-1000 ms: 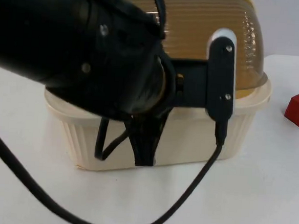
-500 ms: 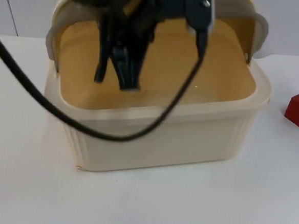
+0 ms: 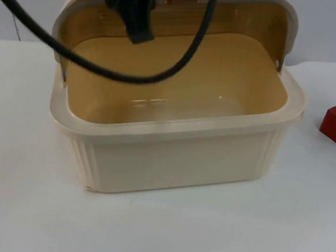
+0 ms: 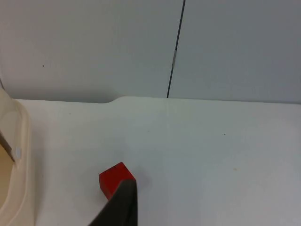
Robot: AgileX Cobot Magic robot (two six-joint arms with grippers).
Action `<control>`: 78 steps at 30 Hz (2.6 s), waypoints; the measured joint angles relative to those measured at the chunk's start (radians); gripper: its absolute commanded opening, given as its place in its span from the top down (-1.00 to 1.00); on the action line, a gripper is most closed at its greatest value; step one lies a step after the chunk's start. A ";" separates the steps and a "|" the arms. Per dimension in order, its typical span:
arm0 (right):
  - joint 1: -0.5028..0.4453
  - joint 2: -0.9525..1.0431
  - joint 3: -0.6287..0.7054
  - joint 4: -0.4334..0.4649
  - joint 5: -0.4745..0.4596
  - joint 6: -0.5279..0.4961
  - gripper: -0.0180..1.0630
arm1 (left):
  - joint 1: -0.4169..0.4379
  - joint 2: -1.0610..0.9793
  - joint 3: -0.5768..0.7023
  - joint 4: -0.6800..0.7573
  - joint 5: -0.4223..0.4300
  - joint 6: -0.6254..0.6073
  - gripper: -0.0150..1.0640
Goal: Open the box lid with the left hand, place the block into the box with the right hand, then close the box lid with the left hand.
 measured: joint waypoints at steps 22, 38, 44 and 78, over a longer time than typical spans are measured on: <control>0.000 0.000 0.000 0.000 0.000 0.000 -0.97 | 0.457 -0.298 -0.132 -0.411 -0.349 -0.306 0.98; 0.000 0.000 0.000 0.000 -0.002 0.000 -0.97 | 0.737 -0.305 0.080 -0.373 -0.191 -0.411 0.95; 0.000 0.000 0.000 0.000 -0.002 0.002 -0.97 | 0.737 -0.305 0.169 -0.359 -0.227 -0.453 0.35; 0.000 0.364 -0.311 0.000 -0.083 -0.036 -0.97 | 0.705 -0.338 0.169 -0.416 -0.167 -0.381 -0.97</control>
